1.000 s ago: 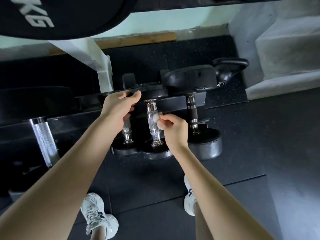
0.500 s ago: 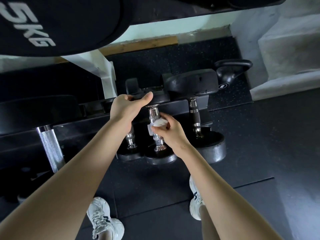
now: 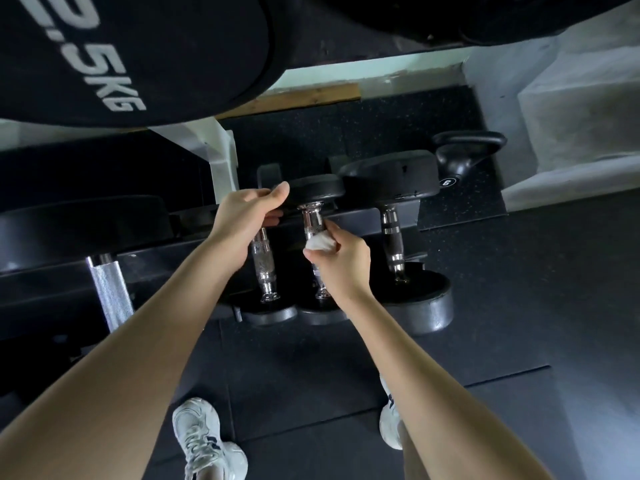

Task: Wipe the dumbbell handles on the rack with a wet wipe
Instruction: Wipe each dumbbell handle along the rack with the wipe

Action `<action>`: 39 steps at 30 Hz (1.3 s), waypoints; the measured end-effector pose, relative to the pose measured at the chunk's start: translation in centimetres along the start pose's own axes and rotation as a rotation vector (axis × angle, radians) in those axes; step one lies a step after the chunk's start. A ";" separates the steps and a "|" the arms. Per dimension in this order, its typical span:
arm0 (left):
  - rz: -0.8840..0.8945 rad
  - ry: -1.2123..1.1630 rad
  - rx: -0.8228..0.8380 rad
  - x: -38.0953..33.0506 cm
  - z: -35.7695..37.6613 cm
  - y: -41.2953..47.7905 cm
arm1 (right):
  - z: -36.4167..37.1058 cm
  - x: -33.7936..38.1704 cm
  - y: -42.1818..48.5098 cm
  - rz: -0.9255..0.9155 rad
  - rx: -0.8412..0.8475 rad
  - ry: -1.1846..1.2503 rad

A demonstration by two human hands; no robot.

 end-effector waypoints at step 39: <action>0.010 0.194 0.005 0.1 0.6 1.2 | 2.3 -0.8 -1.8 -0.202 -0.241 0.028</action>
Point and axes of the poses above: each hand's wrist, its own y-axis towards the middle knuckle, its own z-axis out of the palm, x = y × z, the point moved 4 cm from there along y, towards the middle knuckle, and after that the axes turned 14 degrees about z, right-handed, at the moved point
